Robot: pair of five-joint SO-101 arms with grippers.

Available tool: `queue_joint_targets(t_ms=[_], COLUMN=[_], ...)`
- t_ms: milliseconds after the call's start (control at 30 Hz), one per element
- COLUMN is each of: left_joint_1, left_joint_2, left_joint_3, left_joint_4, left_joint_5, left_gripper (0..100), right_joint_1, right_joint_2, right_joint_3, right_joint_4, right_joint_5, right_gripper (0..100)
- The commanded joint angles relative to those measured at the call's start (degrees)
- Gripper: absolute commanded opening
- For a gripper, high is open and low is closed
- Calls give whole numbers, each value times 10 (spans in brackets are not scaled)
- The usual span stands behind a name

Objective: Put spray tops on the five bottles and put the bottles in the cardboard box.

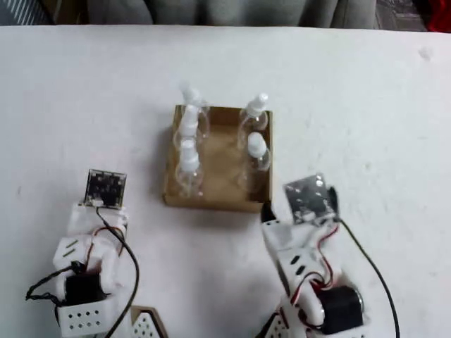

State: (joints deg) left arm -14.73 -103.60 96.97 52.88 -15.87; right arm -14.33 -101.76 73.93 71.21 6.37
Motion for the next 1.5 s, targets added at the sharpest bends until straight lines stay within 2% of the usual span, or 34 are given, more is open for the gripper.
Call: queue_joint_targets(t_ms=[0,133,233,400,600,700,867,1100,1367,1467], left_joint_1=[-4,-3,-3,-3,-4,-5,-2,-2,21,21], left_joint_2=[-8,-8,-8,-8,-8,-8,-8,-8,-9,-9], left_joint_3=[0,0,0,0,0,0,0,0,0,0], left_joint_4=[-1,-1,-1,-1,-1,-1,3,22,157,178], left_joint_5=[-5,-5,-5,-5,-5,-5,-5,-4,-4,-4], left_gripper=[20,20,20,20,20,20,20,20,20,20], right_joint_1=[90,167,198,206,206,203,203,206,206,206], right_joint_2=[-15,-12,-15,-15,-14,-14,-14,-15,-15,-15], right_joint_3=[-2,18,58,146,229,229,229,229,229,229], right_joint_4=[15,18,15,-18,-71,-61,-57,15,15,15], right_joint_5=[11,11,24,98,97,97,101,102,98,98], right_gripper=[395,395,395,394,388,293,5,168,173,173])
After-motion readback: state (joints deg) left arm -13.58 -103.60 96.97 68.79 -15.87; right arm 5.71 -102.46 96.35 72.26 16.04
